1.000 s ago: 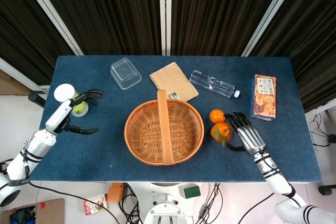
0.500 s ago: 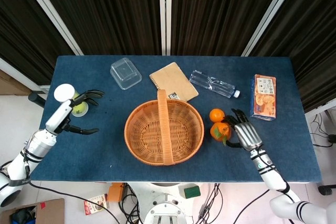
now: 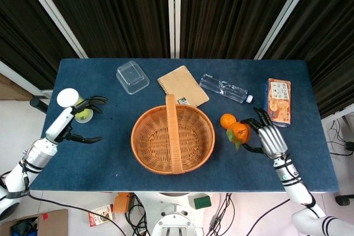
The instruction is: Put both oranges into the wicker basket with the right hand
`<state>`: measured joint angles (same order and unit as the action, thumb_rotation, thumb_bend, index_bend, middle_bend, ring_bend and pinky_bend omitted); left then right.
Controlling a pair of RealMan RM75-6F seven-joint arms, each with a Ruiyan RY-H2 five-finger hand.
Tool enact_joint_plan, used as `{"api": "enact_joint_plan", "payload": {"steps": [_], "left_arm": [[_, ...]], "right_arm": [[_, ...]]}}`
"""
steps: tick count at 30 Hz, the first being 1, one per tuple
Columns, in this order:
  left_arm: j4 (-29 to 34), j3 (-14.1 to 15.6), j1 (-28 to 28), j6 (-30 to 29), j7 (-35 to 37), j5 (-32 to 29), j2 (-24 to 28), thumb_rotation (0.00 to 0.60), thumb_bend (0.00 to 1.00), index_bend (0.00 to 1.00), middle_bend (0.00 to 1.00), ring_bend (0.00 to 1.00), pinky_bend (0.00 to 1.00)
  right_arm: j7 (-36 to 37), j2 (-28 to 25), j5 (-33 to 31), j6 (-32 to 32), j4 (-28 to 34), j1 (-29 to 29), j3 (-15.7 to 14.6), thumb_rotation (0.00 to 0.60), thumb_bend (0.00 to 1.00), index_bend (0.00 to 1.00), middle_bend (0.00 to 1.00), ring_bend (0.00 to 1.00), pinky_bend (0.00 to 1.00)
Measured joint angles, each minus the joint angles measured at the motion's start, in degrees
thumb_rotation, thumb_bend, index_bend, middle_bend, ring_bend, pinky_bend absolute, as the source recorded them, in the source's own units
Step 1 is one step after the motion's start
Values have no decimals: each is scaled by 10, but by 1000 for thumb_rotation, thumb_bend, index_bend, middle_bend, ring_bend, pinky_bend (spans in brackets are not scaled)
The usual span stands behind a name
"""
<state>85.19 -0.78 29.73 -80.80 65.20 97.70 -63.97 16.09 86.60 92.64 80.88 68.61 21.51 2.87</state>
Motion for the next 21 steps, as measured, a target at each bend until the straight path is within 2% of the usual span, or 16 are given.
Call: {"api": "enact_joint_plan", "payload": {"steps": [6, 11, 16, 21], "left_arm": [[-13, 5, -13, -13, -10, 0, -3, 600, 92, 244, 194, 195, 348], [-35, 9, -35, -32, -33, -10, -11, 600, 92, 244, 194, 195, 347], [-59, 11, -63, -56, -62, -24, -15, 600, 92, 244, 194, 194, 346], [-78, 10, -88, -76, -77, -38, -16, 600, 93, 244, 194, 194, 347]], "right_arm": [[-30, -70, 22, 37, 105, -3, 14, 600, 290, 524, 350, 0, 0], [-61, -109, 39, 31, 193, 12, 24, 600, 291, 524, 358, 0, 0], [-87, -114, 42, -36, 234, 49, 29, 600, 287, 516, 357, 0, 0], [-127, -91, 13, -130, 254, 97, 40, 600, 287, 494, 346, 0, 0]]}}
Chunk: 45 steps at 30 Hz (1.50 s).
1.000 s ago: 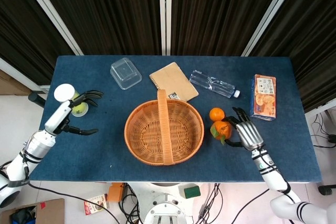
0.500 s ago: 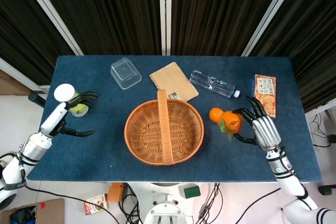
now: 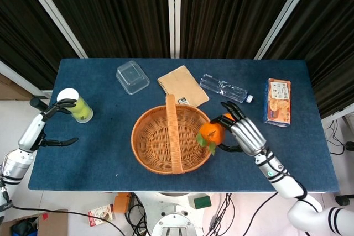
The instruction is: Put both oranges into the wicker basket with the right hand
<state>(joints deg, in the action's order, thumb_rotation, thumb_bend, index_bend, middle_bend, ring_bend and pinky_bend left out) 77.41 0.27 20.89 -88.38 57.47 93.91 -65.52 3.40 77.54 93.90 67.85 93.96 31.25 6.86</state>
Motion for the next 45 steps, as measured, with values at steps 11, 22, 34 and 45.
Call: {"api": "enact_joint_plan", "payload": {"steps": [11, 22, 34, 45], "left_arm": [[-38, -8, -38, -27, 12, -21, 1, 600, 92, 245, 194, 194, 347], [-63, -14, -54, -35, 23, -23, -8, 600, 93, 243, 195, 194, 347], [-82, -23, -60, -35, 44, -25, -15, 600, 92, 241, 194, 193, 337], [-87, -25, -60, -28, 42, -18, -18, 600, 93, 241, 194, 194, 337]], "right_arm": [[-58, 109, -93, -123, -6, 94, 33, 600, 287, 493, 342, 0, 0], [-122, 188, -163, -175, -54, 143, 49, 600, 287, 478, 328, 0, 0], [-153, 261, -195, -182, -124, 169, 49, 600, 282, 382, 276, 0, 0], [-180, 268, -222, -195, -127, 181, 46, 600, 235, 25, 103, 0, 0]]}}
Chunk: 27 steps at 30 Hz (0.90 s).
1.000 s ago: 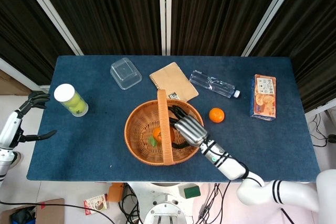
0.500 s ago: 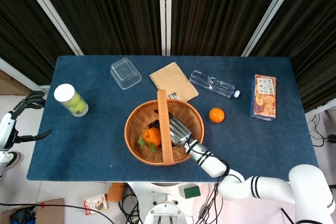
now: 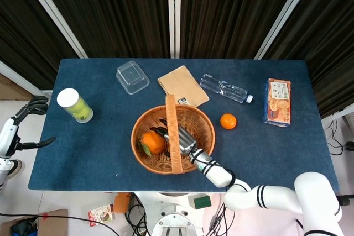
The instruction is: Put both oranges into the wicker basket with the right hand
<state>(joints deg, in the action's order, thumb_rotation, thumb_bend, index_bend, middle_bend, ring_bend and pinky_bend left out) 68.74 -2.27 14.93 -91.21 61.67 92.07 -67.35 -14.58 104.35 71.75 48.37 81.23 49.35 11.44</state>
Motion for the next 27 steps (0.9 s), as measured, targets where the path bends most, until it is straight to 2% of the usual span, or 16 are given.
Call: {"api": "enact_joint_plan", "payload": {"steps": [5, 11, 17, 21, 24, 27], "left_arm": [[3, -1, -1, 0, -2, 2, 2, 600, 92, 241, 194, 194, 337], [13, -1, -3, -1, -5, 3, 6, 600, 92, 241, 194, 194, 337], [21, -1, -3, 0, -12, 7, 4, 600, 92, 241, 194, 194, 337], [25, 1, -1, 3, -20, 10, -1, 600, 92, 241, 194, 194, 337], [27, 2, 0, 6, -23, 12, -4, 600, 93, 241, 194, 194, 337], [29, 1, 1, 6, -24, 13, -5, 600, 93, 241, 194, 194, 337]], "right_arm": [[-4, -20, 6, 6, 23, -3, -6, 600, 232, 0, 80, 0, 0], [-10, -75, 42, 50, 74, -25, -20, 600, 231, 0, 92, 0, 0], [-7, -176, 79, 111, 151, -69, -40, 600, 231, 0, 125, 0, 0], [20, -254, 112, 174, 185, -116, -57, 600, 231, 15, 145, 0, 0], [56, -289, 125, 219, 184, -149, -64, 600, 232, 24, 154, 0, 0], [84, -298, 114, 229, 157, -165, -64, 600, 231, 26, 149, 0, 0]]}}
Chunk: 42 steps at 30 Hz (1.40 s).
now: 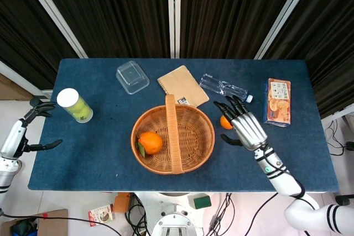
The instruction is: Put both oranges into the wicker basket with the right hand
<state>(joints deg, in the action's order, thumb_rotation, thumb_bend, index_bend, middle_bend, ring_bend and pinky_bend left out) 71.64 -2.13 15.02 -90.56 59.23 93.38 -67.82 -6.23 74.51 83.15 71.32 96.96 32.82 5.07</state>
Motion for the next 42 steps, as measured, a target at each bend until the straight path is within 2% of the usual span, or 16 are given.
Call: {"api": "enact_joint_plan", "payload": {"steps": [4, 8, 13, 18, 23, 26, 30, 33, 37, 42], "left_arm": [[1, 1, -2, -3, -4, 1, 0, 600, 92, 241, 194, 194, 337], [3, 0, -6, -7, -8, -2, 4, 600, 93, 243, 194, 194, 337], [6, -2, -9, -11, -8, -3, 11, 600, 92, 244, 194, 194, 337], [1, -2, -9, -6, -2, -5, 11, 600, 92, 245, 194, 194, 337], [-8, -4, -8, -4, 4, -7, 6, 600, 93, 246, 194, 194, 337], [-11, -4, -7, -3, 7, -6, 5, 600, 92, 246, 194, 194, 337], [-12, -6, -6, -4, 8, -6, 4, 600, 92, 248, 194, 194, 337], [-11, -6, -7, -5, 8, -6, 4, 600, 93, 252, 194, 194, 337], [-10, -6, -7, -5, 6, -6, 4, 600, 92, 253, 194, 194, 338], [-11, -7, -8, -4, 7, -7, 4, 600, 92, 253, 194, 194, 338]], "right_arm": [[17, 10, -40, -28, -58, -2, 6, 600, 227, 30, 143, 0, 0], [18, 47, -77, -82, -121, 9, 13, 600, 220, 31, 144, 0, 10], [-31, 96, -113, -134, -188, 32, 16, 600, 216, 72, 172, 46, 220], [-100, 138, -152, -170, -219, 52, 17, 600, 218, 93, 165, 64, 248], [-142, 156, -190, -189, -233, 59, 18, 600, 237, 113, 173, 91, 307], [-156, 165, -206, -197, -241, 62, 19, 600, 294, 183, 207, 159, 394], [-159, 178, -201, -188, -254, 60, 19, 600, 406, 349, 288, 262, 511], [-155, 185, -197, -189, -264, 60, 18, 600, 426, 422, 324, 289, 540], [-149, 190, -187, -182, -270, 58, 18, 600, 452, 557, 435, 350, 584], [-122, 174, -162, -156, -251, 50, 23, 600, 452, 617, 465, 354, 587]]}}
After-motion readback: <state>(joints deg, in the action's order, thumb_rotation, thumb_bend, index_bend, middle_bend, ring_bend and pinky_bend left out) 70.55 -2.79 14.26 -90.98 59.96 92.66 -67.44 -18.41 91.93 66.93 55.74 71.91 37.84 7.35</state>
